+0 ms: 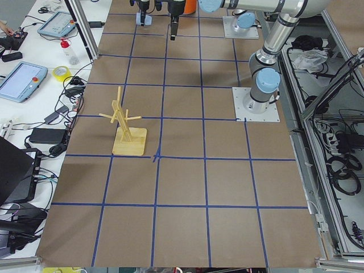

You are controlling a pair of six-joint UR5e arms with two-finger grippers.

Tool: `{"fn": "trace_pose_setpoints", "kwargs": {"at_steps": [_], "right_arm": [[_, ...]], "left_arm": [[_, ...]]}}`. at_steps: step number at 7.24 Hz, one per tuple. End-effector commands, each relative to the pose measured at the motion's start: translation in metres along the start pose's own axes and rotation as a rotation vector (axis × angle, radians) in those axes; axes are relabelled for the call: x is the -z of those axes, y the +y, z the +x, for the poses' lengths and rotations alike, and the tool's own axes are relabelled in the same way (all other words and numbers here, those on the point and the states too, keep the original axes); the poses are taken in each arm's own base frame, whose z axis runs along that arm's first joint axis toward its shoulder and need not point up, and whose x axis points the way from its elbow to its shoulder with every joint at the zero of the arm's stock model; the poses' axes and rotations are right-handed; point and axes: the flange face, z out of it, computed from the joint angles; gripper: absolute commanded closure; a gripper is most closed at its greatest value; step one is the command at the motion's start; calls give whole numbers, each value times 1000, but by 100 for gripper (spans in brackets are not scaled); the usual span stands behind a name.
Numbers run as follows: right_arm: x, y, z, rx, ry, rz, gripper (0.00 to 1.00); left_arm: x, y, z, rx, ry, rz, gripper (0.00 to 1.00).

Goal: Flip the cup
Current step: 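Close the right gripper on the cup and lift it, then carry the cup with the right gripper toward the left gripper, rotating it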

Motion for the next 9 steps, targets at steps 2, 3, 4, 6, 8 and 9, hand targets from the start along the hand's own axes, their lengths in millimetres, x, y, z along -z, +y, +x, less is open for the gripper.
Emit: {"fn": "trace_pose_setpoints", "kwargs": {"at_steps": [2, 3, 4, 6, 8, 9], "right_arm": [[45, 32, -181, 319, 49, 69, 80], [51, 46, -231, 436, 73, 85, 80], [56, 60, -265, 632, 72, 95, 80], [49, 79, -304, 938, 70, 102, 80], [13, 95, -338, 1224, 80, 126, 80], [1, 105, -347, 1323, 89, 105, 80]], "left_arm": [[0, 0, 0, 0, 0, 0, 0], [0, 0, 0, 0, 0, 0, 0], [0, 0, 0, 0, 0, 0, 0], [0, 0, 0, 0, 0, 0, 0], [0, 0, 0, 0, 0, 1, 0], [0, 0, 0, 0, 0, 0, 0]]}}
